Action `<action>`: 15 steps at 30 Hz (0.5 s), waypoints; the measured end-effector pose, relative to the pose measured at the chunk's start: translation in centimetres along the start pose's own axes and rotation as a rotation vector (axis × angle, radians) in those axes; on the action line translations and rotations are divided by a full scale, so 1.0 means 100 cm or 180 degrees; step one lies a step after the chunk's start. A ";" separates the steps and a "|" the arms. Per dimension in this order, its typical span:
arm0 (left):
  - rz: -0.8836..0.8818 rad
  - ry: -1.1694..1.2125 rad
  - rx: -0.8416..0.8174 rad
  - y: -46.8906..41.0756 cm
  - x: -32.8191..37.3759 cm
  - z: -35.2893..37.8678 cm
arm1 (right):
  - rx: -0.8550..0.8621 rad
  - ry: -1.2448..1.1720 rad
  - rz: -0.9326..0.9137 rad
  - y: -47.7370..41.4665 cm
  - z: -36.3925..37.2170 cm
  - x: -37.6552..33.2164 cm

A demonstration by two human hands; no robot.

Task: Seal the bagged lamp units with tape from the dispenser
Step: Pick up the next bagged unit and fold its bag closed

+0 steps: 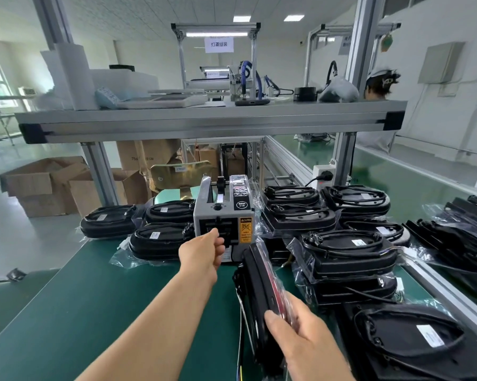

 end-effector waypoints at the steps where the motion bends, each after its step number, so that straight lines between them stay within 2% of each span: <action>1: -0.0093 0.0089 0.0077 -0.007 -0.001 0.002 | 0.0029 0.0020 0.0004 0.000 0.000 -0.001; 8: -0.0498 0.0525 0.0166 -0.031 -0.006 0.011 | 0.0061 0.0003 -0.0049 -0.005 -0.007 0.002; 13: -0.0183 0.0539 0.0067 -0.037 -0.003 0.019 | -0.0045 -0.0009 -0.0119 -0.006 -0.006 0.004; 15: -0.0048 0.0556 0.0302 -0.027 -0.002 0.018 | -0.0023 -0.0058 -0.0144 -0.007 -0.008 0.006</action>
Point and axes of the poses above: each hand's wrist, its own y-axis away from the middle knuckle, its own z-axis out of the palm, x = y × z, the point moved 6 cm from there along -y, towards the middle knuckle, and after that the axes turned 14 degrees about -x, right-handed, at the moved point
